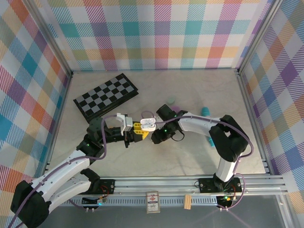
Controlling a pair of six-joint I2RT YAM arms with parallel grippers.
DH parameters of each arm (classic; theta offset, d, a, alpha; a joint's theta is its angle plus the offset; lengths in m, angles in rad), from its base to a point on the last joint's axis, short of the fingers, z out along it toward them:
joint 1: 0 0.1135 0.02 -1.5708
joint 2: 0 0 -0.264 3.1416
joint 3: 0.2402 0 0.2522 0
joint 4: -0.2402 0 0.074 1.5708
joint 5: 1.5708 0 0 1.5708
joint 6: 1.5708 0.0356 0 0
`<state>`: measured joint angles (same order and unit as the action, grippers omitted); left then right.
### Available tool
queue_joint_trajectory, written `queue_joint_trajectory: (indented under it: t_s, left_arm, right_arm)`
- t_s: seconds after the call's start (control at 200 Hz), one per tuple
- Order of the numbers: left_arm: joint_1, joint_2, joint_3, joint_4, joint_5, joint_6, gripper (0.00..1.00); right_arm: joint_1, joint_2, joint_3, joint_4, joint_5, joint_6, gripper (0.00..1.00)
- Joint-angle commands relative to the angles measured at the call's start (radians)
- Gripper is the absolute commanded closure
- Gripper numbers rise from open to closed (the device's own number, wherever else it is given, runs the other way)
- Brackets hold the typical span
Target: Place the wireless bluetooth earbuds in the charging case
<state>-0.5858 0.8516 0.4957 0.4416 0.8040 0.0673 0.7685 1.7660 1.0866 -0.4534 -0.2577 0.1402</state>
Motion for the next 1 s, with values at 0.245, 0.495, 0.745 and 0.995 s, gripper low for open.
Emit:
queue_joint_trajectory:
  t_s: [0.245,0.495,0.745,0.995]
  left_arm:
    - [0.006,-0.011,0.01,0.05,0.032,0.008,0.94]
    - [0.006,-0.037,0.008,0.023,0.022,0.023,0.94]
    - [0.006,-0.022,0.011,0.042,0.024,0.027,0.94]
    - [0.006,0.008,0.012,0.088,0.035,0.008,0.94]
  right_arm:
    - [-0.006,0.112,0.133,0.002,-0.03,-0.02,0.46]
    - [-0.006,0.196,0.168,-0.022,-0.128,-0.053,0.45]
    - [0.012,0.075,0.009,0.0,-0.205,0.007,0.48]
    - [0.019,-0.056,-0.074,0.045,-0.126,0.073,0.49]
